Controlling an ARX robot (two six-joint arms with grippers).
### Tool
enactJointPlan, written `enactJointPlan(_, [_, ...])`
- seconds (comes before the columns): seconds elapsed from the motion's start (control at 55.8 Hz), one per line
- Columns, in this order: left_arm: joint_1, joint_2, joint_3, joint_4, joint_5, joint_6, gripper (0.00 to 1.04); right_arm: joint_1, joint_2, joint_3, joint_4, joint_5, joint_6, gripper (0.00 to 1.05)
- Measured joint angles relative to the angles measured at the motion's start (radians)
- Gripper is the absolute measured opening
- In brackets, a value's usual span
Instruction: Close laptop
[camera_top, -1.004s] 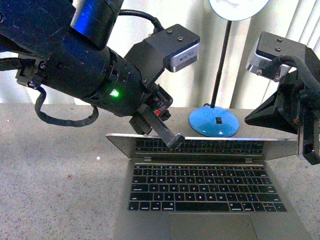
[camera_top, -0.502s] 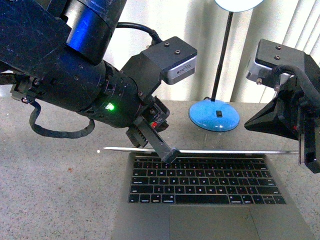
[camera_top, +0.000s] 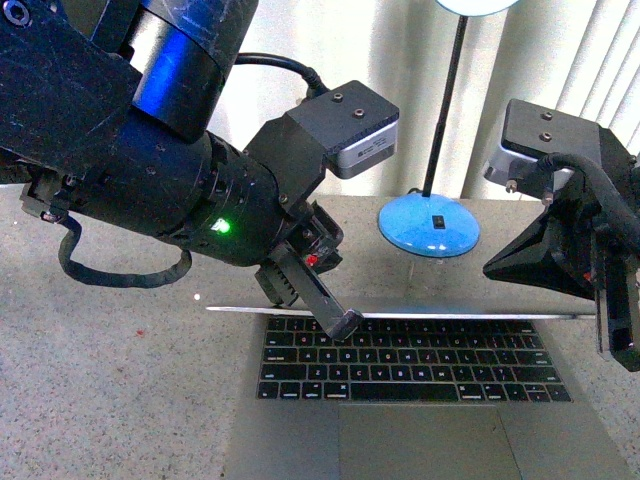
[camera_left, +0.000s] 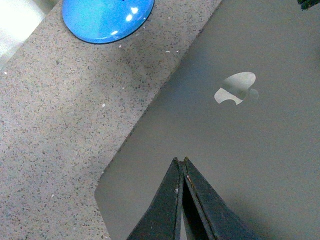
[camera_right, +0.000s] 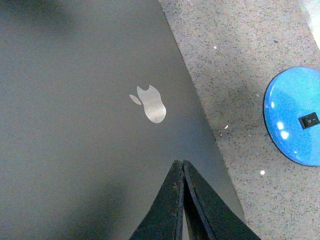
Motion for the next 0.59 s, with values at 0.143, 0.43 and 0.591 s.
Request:
enactJointPlan(0.143, [0.001,0.003,-0.008,0.003,0.005,0.000,0.04,0.002,0.006,0.000,-0.005,0.001,-0.006,0.03])
enactJointPlan(0.43, [0.001,0.006,-0.017,0.008,0.018,-0.003,0.04,0.003,0.011,-0.017,-0.010,0.007,-0.017,0.03])
enactJointPlan(0.591, [0.000,0.007,-0.025,0.010,0.026,-0.003,0.04,0.003,0.013,-0.031,-0.011,0.008,-0.021,0.03])
